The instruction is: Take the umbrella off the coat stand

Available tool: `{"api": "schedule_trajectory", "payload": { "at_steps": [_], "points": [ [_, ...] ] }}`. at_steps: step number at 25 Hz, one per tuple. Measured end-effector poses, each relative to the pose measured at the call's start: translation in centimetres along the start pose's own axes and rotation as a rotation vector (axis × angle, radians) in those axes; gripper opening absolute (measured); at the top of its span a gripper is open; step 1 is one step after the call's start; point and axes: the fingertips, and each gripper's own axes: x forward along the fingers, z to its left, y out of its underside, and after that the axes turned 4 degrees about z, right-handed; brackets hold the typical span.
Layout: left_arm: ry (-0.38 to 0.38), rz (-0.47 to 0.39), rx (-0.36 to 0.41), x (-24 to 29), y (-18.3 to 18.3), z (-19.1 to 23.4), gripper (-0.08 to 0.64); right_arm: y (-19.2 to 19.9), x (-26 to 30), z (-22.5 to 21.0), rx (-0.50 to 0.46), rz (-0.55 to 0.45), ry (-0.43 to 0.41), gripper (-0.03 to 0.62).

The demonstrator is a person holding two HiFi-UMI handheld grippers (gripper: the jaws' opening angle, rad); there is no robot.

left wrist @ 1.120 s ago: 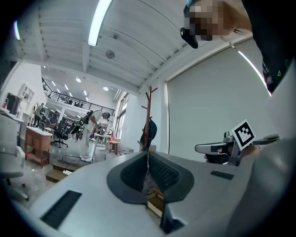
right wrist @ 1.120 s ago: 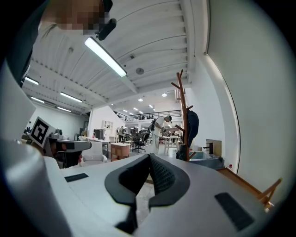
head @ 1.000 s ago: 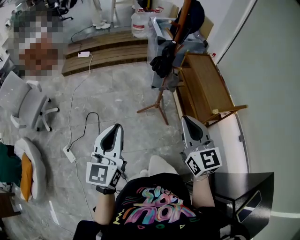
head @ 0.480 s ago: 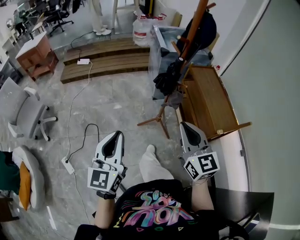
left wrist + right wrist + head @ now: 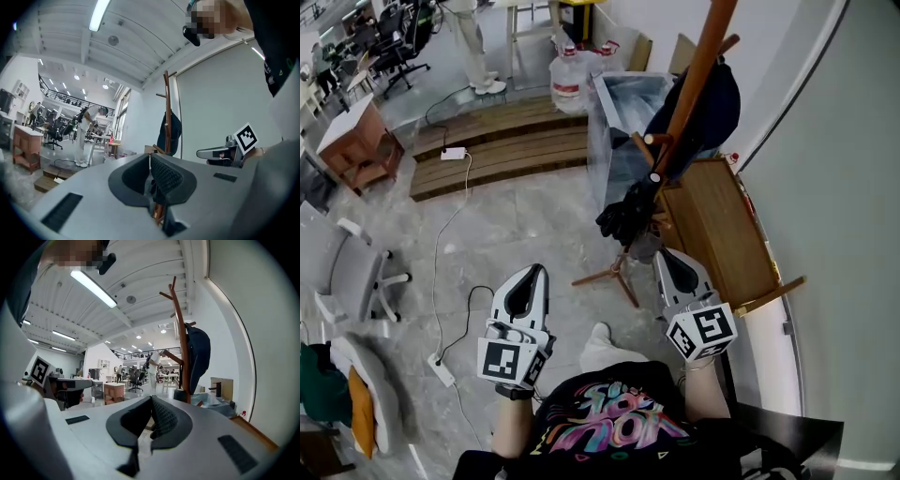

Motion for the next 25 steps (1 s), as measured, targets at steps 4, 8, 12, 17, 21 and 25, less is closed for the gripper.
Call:
{"api": "schedule_trajectory", "payload": {
  "at_steps": [4,8,12,17,21,25],
  "points": [
    [0.035,-0.007,0.006,5.4,-0.7,0.6,0.031,-1.3,3.2,-3.5,0.004,-0.013,0.013,0.017],
    [0.074,-0.015,0.001,9.7,-1.1,0.5,0.031,-1.7,5.4,-6.0,0.02,-0.021,0.029,0.017],
    [0.125,0.023,-0.005,12.0,0.0,0.9,0.031,-1.6,6.4,-6.9,0.026,-0.006,0.045,0.017],
    [0.191,0.034,0.009,14.5,-0.2,0.7,0.031,-1.3,6.7,-8.2,0.039,0.011,0.091,0.017],
    [0.26,0.046,0.002,16.7,0.0,0.9,0.031,-1.3,6.8,-9.1,0.038,0.004,0.162,0.017],
    [0.327,0.075,0.004,19.0,-0.2,0.6,0.031,-1.5,6.7,-9.9,0.057,0.0,0.228,0.017]
  ]
}}
